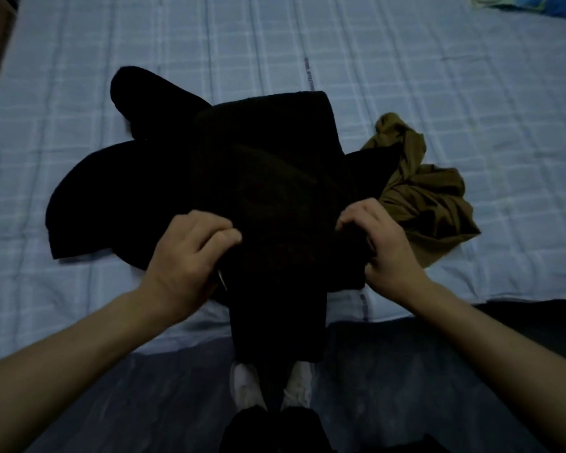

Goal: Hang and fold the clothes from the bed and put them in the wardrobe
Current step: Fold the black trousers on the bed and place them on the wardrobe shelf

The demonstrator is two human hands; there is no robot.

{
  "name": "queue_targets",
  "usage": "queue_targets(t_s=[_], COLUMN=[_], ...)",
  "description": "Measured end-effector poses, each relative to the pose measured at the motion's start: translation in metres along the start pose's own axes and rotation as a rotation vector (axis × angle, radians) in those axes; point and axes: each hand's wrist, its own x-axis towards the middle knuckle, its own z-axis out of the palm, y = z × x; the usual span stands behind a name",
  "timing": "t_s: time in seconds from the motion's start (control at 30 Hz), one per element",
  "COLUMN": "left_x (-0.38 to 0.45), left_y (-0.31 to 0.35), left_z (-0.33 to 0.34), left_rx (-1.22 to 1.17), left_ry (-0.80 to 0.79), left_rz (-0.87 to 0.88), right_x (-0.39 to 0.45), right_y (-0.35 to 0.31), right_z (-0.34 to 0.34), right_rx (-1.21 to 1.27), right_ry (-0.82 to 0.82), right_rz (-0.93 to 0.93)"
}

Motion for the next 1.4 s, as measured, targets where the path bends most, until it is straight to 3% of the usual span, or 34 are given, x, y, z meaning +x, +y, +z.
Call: queue_targets(t_s=[0.27,0.5,0.57,0.8,1.07,1.4], left_x=[-0.085,-0.161,-0.171,-0.156,-0.152,-0.143], left_y=[0.038,0.018,0.011,0.008,0.006,0.006], left_z=[0.011,0.045,0.048,0.073,0.102,0.087], left_rx=[-0.023,0.149,0.207,0.259,0.202,0.181], left_ry=[-0.068,-0.450,-0.484,-0.259,-0.139,-0.258], left_rz=[0.165,0.246,0.274,0.404,0.343,0.322], right_x=[-0.099,-0.147,-0.155,-0.154,-0.150,-0.154], right_y=[-0.003,0.024,0.022,0.020,0.018,0.016], right_z=[0.047,0.103,0.107,0.120,0.118,0.116], right_rx=[-0.216,-0.395,-0.447,-0.406,-0.378,-0.397], right_ry=[-0.079,-0.344,-0.414,-0.346,-0.325,-0.299], right_rz=[-0.126,0.021,0.053,0.152,0.157,0.131])
